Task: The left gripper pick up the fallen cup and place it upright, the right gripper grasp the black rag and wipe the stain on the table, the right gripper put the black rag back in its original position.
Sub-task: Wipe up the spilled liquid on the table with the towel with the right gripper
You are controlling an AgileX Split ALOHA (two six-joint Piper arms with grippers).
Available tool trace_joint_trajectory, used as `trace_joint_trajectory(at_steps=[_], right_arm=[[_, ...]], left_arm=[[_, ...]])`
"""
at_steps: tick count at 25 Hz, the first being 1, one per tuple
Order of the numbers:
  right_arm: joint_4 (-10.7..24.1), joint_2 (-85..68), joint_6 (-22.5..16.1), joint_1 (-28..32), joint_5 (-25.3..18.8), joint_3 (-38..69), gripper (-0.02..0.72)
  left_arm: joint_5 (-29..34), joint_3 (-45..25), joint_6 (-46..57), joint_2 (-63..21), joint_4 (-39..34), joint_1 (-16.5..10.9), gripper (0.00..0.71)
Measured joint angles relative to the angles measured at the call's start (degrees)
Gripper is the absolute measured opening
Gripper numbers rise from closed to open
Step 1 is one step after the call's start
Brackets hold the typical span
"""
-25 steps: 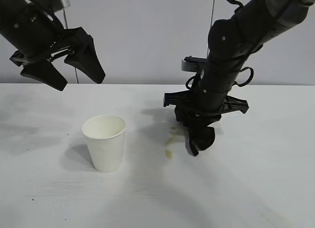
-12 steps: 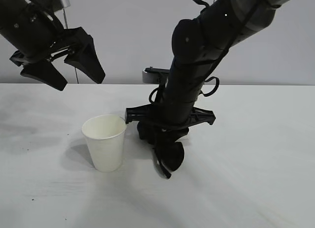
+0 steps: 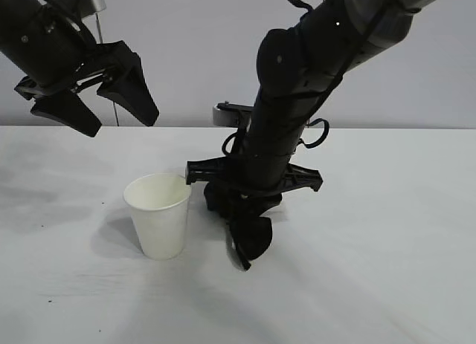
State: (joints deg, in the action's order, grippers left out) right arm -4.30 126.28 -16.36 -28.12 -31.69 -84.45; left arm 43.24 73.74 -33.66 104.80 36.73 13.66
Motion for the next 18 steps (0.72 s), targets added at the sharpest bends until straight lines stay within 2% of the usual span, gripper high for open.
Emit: trace_joint_trajectory(at_steps=[5,11,14,18], right_arm=[[-0.2,0.6,0.0,5.8,2.5,-0.3,0.116],[0.0,0.6,0.2,9.9,2.7,-0.5,0.116],[0.9,0.4,0.8,9.0,2.3,-0.6,0.116],[2.2,-0.2,1.5,4.7,-1.2,-0.4,0.116]], left_arm=[[0.0,0.0,0.0,0.0,0.0,0.0,0.694],[0.0,0.0,0.0,0.0,0.0,0.0,0.694],[0.0,0.0,0.0,0.0,0.0,0.0,0.694],[0.0,0.0,0.0,0.0,0.0,0.0,0.694]])
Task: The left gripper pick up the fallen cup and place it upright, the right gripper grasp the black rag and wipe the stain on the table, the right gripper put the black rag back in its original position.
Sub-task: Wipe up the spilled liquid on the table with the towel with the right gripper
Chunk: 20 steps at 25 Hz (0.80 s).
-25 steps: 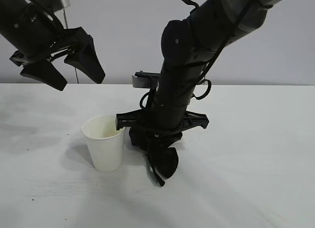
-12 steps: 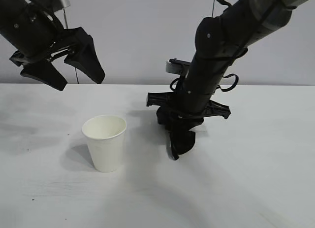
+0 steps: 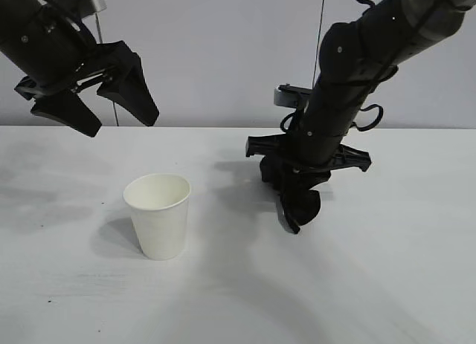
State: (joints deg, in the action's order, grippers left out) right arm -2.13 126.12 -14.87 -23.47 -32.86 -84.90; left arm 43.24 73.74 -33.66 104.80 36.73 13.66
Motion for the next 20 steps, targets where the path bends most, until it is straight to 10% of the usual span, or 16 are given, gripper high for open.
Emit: trace_joint_trajectory(at_steps=[16,20], right_arm=[[3.6,-7.0,-1.5,1.2,-8.3,5.9,0.118],[3.5,-10.8,-1.6,3.5,-9.6,7.2,0.428]], left_arm=[[0.0,0.0,0.0,0.0,0.0,0.0,0.694],[0.0,0.0,0.0,0.0,0.0,0.0,0.694]])
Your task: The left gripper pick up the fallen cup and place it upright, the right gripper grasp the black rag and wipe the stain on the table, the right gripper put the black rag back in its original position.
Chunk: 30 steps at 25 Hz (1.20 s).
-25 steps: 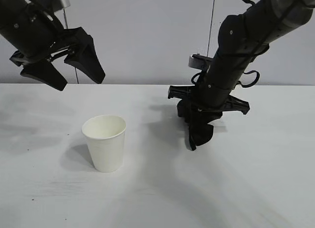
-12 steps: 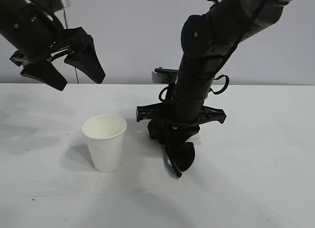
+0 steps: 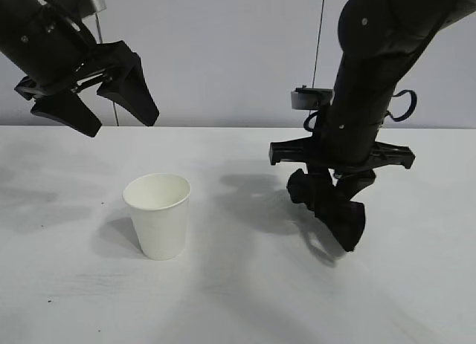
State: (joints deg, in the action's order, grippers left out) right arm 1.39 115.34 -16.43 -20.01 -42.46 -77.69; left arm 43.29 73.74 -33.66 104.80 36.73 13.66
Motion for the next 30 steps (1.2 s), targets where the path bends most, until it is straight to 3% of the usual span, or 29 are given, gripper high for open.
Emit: trace_joint_trajectory(at_steps=[1,2,5,9,16,30], right_arm=[[0.0,-1.1,0.0,0.2,0.2,0.0,0.537],[-0.1,-2.0,0.0,0.3,0.2,0.0,0.601],[-1.4,-5.0,0.0,0.9,0.0,0.0,0.67],[-5.3,-8.4,1.9,3.7,-0.9,0.0,0.683],[-16.7,-10.7,10.7,9.4,-1.8,0.0,0.683],[-18.7,-10.7,12.2,9.5,-2.4,0.0,0.683]], left_arm=[[0.0,0.0,0.0,0.0,0.2,0.0,0.694],[0.0,0.0,0.0,0.0,0.4,0.0,0.694],[0.0,0.0,0.0,0.0,1.1,0.0,0.694],[-0.6,0.0,0.0,0.0,1.3,0.0,0.694],[-1.3,0.0,0.0,0.0,1.3,0.0,0.694],[-1.5,0.0,0.0,0.0,1.3,0.0,0.694]])
